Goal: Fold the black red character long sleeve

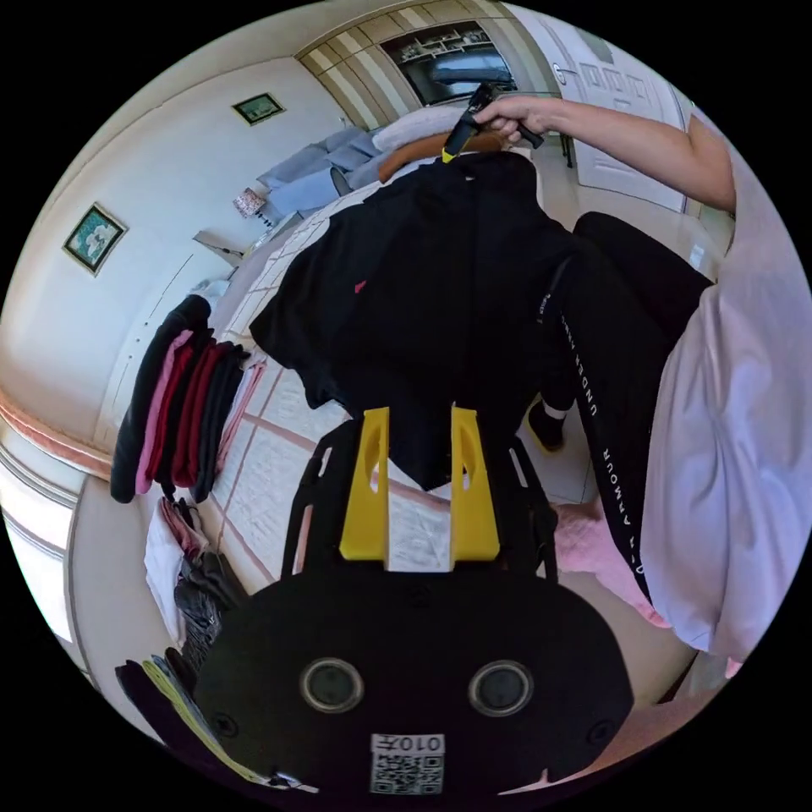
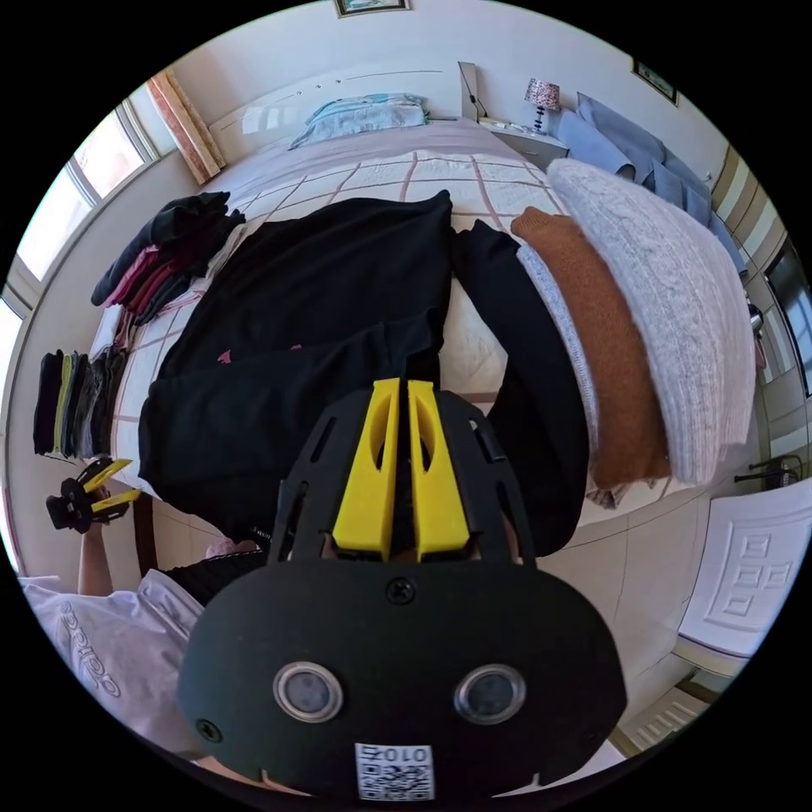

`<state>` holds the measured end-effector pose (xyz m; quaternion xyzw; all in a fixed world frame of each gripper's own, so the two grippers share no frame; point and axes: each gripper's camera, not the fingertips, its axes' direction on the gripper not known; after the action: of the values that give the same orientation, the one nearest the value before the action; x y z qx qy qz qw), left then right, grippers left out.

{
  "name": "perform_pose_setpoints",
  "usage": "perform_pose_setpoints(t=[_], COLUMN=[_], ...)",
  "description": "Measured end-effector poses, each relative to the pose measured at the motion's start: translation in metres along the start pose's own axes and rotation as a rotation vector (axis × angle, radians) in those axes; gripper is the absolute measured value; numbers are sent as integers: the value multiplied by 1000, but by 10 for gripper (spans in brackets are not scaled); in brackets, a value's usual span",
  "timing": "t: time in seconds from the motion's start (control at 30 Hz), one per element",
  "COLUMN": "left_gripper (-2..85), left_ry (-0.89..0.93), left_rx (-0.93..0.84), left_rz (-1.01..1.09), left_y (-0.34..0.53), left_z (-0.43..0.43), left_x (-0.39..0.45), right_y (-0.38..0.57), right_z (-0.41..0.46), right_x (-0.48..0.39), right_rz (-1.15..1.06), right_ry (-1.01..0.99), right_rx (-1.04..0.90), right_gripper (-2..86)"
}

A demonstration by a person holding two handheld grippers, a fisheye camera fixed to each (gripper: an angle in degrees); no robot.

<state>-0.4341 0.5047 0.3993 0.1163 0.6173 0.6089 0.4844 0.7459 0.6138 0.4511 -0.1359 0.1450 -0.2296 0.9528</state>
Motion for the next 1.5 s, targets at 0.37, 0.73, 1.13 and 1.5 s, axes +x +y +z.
perform_pose_setpoints(t=[0.37,0.73,1.13,1.5], left_gripper=[13,0,25,70], left_ry=[131,104,253,306], left_rx=[-50,-55,-97,45], left_rz=[-85,-302,-208,-333], left_y=[9,51,48,30], left_z=[35,5,32,29], left_x=[1,-22,-21,-105], right_y=[5,32,89,91], right_z=[-3,-17,54,63], right_x=[3,27,58,52], right_rz=[-8,39,96,117], right_ry=[-11,-41,-101,-97], right_rx=[6,-38,-167,-152], right_gripper=[39,39,39,34])
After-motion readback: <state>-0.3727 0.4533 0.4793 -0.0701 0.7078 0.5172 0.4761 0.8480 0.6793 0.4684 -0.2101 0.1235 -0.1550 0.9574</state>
